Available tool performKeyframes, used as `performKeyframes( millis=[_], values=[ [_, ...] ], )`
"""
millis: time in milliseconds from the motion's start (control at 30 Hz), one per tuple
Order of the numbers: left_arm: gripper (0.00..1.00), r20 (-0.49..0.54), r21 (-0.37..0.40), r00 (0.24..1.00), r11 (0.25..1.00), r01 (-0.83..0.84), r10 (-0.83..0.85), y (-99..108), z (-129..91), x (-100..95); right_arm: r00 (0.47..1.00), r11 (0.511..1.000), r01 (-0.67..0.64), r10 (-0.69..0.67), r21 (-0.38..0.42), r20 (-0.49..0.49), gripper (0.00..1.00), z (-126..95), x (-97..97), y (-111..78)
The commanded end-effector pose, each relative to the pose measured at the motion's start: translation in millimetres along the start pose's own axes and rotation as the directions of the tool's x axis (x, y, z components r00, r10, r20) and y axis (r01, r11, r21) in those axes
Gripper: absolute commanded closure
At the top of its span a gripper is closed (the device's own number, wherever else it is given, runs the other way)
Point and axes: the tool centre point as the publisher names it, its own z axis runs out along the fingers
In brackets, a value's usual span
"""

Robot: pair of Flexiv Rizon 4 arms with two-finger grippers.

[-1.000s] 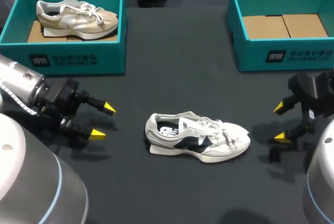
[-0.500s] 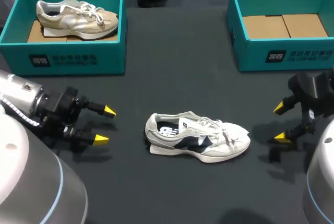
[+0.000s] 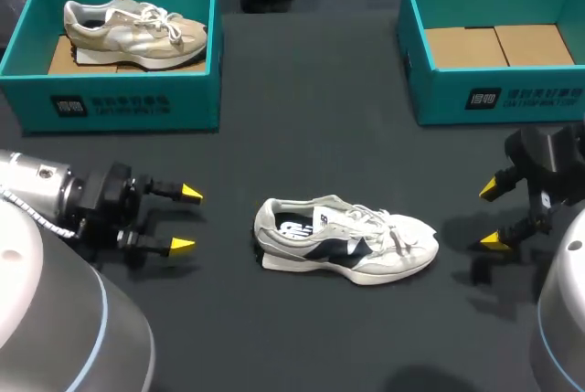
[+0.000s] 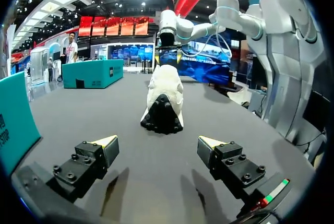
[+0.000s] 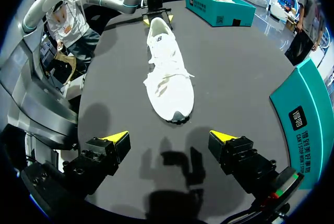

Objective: Take the shoe out of the shoebox, open the shoe tongue, remove and reinsert the insole, then place the shoe into the shoebox

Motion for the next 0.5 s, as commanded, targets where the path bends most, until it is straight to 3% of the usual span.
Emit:
performKeyframes(
  millis=[33,500],
  values=[
    [0.0,0.026,0.008,1.0,1.0,-0.008,0.008,5.2,0.1,2.4,1.0,1.0,-0.001,0.001,0.002,0.003,0.0,-0.7,2.0,-0.2],
    [0.0,0.04,0.015,0.999,1.0,-0.009,0.008,7.7,6.6,-0.7,1.0,1.0,-0.001,0.001,0.002,0.003,0.0,-0.7,2.0,-0.2]
  ],
)
